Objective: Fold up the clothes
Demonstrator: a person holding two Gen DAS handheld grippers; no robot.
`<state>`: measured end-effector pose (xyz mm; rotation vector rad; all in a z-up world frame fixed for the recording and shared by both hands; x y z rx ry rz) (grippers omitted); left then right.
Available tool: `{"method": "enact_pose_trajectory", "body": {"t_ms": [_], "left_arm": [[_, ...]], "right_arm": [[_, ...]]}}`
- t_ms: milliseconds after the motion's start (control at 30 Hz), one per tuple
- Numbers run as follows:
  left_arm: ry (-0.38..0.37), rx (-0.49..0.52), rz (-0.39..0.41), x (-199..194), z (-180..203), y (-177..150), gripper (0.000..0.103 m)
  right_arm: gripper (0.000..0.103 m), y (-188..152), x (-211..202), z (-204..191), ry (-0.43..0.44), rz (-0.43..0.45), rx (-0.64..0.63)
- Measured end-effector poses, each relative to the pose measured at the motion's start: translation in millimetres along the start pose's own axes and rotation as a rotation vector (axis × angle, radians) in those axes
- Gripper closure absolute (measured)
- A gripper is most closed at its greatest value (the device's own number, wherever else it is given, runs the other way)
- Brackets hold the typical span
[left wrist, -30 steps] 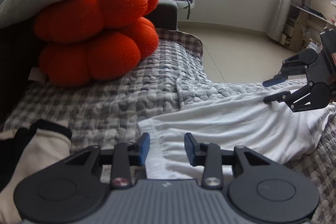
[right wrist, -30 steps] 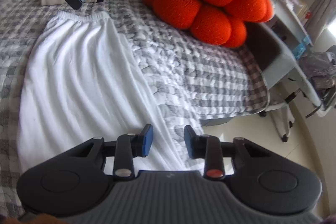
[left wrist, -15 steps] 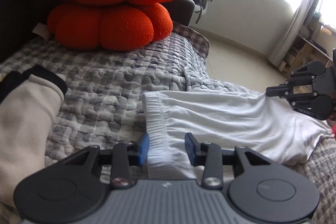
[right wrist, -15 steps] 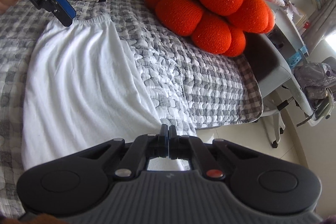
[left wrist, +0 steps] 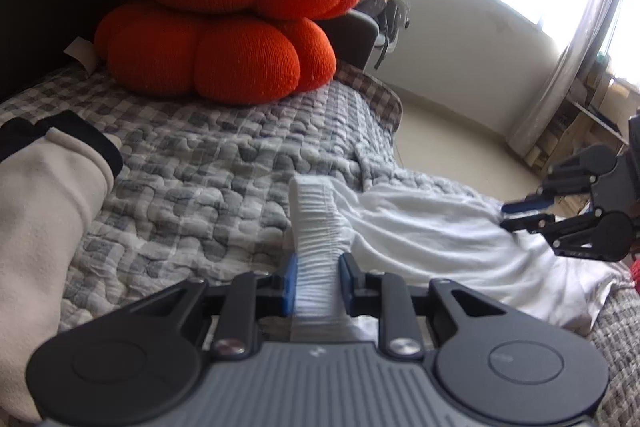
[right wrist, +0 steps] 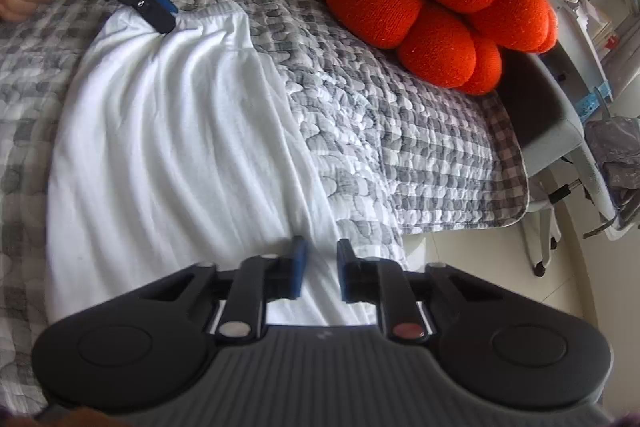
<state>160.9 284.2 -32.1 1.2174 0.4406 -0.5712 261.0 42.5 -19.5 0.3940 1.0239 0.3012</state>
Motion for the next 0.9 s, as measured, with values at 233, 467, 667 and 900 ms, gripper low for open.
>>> {"method": "enact_pose_trajectory", "body": {"t_ms": [233, 467, 667, 900], "left_arm": [[-0.018, -0.009, 0.049, -12, 1, 3, 0.081], [-0.007, -0.01, 0.033, -7, -6, -3, 0.08], [-0.019, -0.008, 0.031, -5, -7, -4, 0.079], [0.042, 0.007, 0.079, -6, -7, -2, 0.079]], "right_arm": [[0.103, 5, -6, 3, -0.075, 0.026, -0.007], [0.103, 1, 2, 1, -0.122, -0.005, -0.026], [0.103, 3, 2, 0, -0.146, 0.015, -0.012], [0.103, 2, 13, 4, -0.19, -0.02, 0.003]]}}
Point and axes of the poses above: each gripper's, at about its wrist camera, not at the fingertips, and x roughly the way its jaws point, z to its right, y to its top, the point moved 5 cm from there along x, roughly the way its jaws point, and after that the axes turned 5 degrees about -z, right-handed, at the moved point
